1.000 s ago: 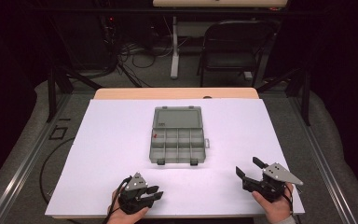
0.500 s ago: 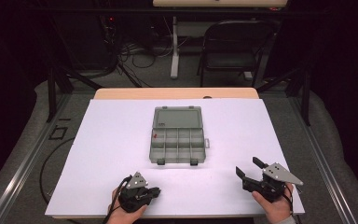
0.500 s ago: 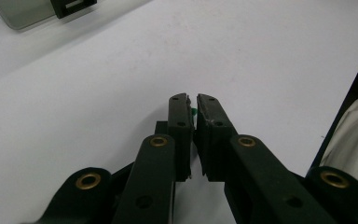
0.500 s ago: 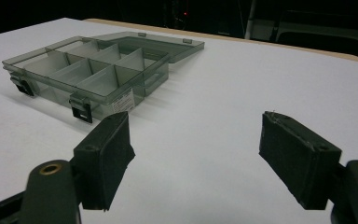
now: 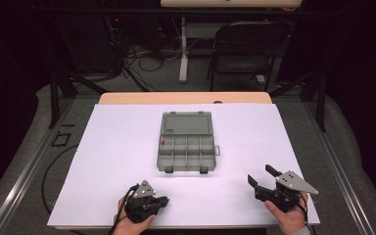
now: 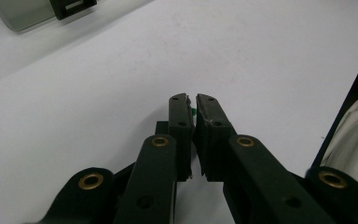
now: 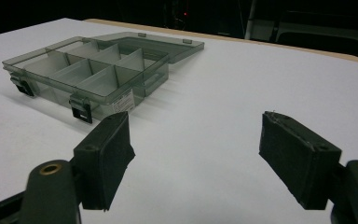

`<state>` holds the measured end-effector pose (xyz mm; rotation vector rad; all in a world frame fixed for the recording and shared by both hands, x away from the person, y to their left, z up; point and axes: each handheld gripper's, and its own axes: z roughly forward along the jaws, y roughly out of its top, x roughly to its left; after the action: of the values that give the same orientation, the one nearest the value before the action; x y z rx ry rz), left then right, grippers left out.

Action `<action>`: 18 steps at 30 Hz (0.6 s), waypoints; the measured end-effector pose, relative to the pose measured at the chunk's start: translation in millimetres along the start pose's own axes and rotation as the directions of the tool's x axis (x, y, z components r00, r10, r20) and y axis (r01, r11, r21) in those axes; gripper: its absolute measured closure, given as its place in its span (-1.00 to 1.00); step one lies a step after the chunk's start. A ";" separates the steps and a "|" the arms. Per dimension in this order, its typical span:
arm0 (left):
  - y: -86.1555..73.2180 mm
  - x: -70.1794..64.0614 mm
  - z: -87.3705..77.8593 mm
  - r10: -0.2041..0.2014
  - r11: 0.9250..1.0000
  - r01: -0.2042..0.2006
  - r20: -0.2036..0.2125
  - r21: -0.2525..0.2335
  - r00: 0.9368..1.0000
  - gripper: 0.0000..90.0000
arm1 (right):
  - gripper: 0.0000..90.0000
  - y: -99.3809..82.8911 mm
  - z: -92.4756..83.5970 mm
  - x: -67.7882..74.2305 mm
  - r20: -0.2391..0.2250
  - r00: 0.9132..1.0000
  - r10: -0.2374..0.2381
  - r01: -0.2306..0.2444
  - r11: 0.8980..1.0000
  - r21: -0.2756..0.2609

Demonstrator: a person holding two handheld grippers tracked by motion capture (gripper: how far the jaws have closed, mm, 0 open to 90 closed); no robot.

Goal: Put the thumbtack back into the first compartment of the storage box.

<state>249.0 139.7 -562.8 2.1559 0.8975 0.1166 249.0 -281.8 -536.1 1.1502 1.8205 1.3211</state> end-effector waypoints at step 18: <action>1.9 31.1 -36.9 -0.104 0.984 0.088 -0.099 -0.153 0.990 0.89 | -0.46 0.1 -0.2 -0.4 0.000 1.000 0.001 -0.001 1.000 0.000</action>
<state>260.2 181.9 -542.1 1.9798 1.0199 0.2455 249.0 -282.2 -536.0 1.1512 1.8203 1.3207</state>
